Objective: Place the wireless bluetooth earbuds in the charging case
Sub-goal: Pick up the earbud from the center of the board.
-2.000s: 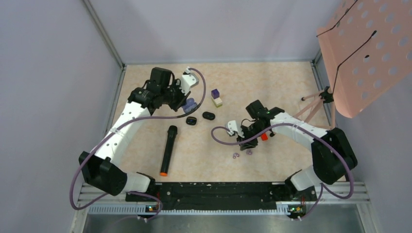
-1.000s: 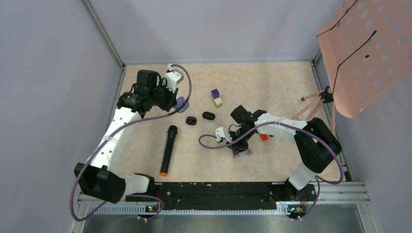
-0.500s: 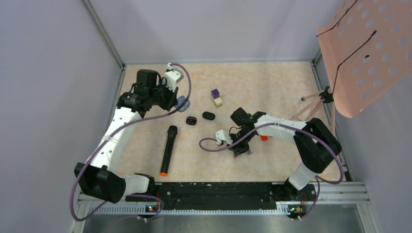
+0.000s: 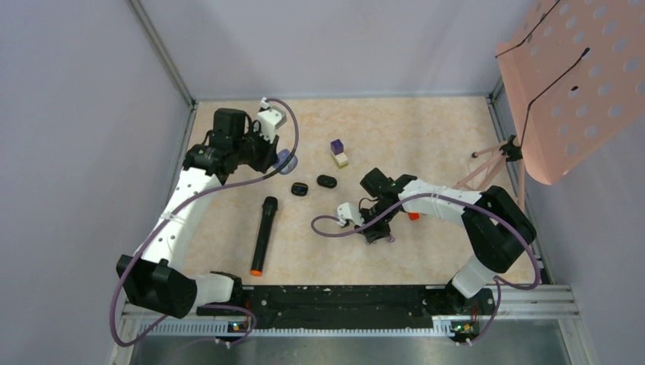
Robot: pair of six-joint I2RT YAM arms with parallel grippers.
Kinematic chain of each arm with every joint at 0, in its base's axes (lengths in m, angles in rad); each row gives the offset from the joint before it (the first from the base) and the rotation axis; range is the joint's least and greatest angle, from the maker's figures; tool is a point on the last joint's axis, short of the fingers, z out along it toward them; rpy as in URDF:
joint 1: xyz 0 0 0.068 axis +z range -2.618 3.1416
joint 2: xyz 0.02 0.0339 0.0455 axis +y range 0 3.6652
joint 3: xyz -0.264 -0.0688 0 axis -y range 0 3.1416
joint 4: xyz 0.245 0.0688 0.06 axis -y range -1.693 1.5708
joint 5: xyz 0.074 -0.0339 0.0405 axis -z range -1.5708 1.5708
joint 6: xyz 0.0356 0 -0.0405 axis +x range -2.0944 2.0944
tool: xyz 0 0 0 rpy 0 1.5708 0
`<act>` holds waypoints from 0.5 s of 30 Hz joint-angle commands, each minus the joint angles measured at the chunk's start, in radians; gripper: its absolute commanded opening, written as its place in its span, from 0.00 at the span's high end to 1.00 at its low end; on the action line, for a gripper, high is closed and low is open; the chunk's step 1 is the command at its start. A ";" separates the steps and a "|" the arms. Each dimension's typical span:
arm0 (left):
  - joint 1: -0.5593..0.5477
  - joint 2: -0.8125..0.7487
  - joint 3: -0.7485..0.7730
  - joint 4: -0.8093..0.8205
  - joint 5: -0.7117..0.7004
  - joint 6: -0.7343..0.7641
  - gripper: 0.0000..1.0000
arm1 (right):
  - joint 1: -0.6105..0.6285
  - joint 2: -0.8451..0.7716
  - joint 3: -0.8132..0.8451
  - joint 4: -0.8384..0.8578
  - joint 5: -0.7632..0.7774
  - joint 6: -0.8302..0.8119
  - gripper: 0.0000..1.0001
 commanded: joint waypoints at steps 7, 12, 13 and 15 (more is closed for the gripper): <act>0.011 -0.004 0.005 0.057 0.033 -0.031 1.00 | 0.015 -0.041 0.138 0.023 -0.030 0.083 1.00; 0.012 -0.001 -0.003 0.059 0.035 -0.032 1.00 | 0.014 -0.029 0.125 0.033 -0.006 0.086 1.00; 0.013 -0.001 -0.001 0.059 0.035 -0.032 1.00 | 0.014 -0.024 0.122 0.032 0.005 0.077 0.99; 0.013 -0.001 0.001 0.057 0.035 -0.032 1.00 | 0.016 -0.014 0.114 0.028 0.021 0.049 0.93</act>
